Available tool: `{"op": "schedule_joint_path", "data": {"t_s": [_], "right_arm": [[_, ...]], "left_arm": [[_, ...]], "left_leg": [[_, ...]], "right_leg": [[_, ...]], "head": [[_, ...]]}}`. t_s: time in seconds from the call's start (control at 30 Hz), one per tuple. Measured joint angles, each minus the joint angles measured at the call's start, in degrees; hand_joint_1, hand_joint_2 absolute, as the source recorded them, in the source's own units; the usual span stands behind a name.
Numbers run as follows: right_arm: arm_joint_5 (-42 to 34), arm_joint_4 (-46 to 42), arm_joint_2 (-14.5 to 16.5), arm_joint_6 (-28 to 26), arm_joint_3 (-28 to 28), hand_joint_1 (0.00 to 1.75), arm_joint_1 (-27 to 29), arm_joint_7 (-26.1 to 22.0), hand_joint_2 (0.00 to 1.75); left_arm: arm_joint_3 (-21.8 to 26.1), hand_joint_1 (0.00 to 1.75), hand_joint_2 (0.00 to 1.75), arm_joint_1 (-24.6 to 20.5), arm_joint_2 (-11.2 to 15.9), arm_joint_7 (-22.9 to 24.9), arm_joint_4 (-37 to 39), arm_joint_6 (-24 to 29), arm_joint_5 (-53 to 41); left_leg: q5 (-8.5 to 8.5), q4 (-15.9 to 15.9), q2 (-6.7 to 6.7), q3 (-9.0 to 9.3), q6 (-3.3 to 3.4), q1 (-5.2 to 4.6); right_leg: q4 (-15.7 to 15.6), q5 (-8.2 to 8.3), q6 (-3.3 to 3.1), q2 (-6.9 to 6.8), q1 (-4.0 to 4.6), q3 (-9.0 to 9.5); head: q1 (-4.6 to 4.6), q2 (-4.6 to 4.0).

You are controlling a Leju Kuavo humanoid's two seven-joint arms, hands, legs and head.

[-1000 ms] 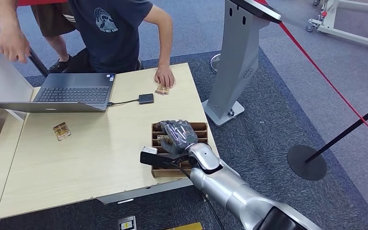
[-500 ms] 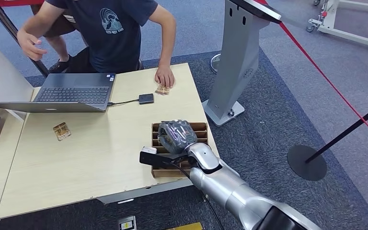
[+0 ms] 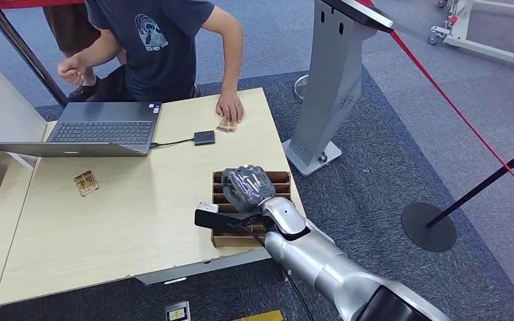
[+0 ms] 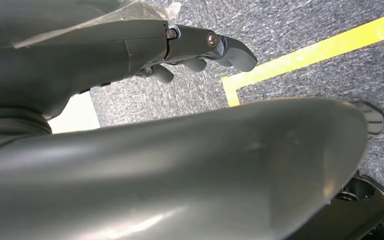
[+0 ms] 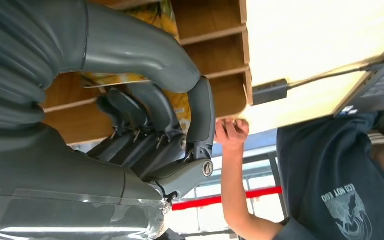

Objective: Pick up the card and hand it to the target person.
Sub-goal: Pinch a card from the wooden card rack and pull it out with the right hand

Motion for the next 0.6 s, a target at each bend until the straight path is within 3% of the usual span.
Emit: {"op": "schedule_joint_path", "data": {"t_s": [0.23, 0.6], "right_arm": [[-0.6, -4.0, -1.0, -0.6, -0.2, 1.75, 1.1, -0.1, 1.75], [3.6, -20.5, -5.8, -1.5, -2.9, 1.75, 3.7, 4.3, 1.75]], "left_arm": [[0.0, 0.00, 0.00, 0.0, 0.0, 0.0, 0.0, -0.1, 0.2], [0.0, 0.00, 0.00, 0.1, 0.0, -0.1, 0.0, -1.0, -0.2]], "left_leg": [[0.00, 0.0, 0.00, -0.03, 0.00, 0.00], [-0.09, 0.0, 0.01, -0.07, 0.00, 0.00]], "right_leg": [[0.0, 0.00, 0.00, 0.00, 0.00, -0.04], [0.0, -0.06, -0.02, 0.00, 0.00, -0.09]], "head": [[0.00, 0.00], [-0.01, 0.00]]}}
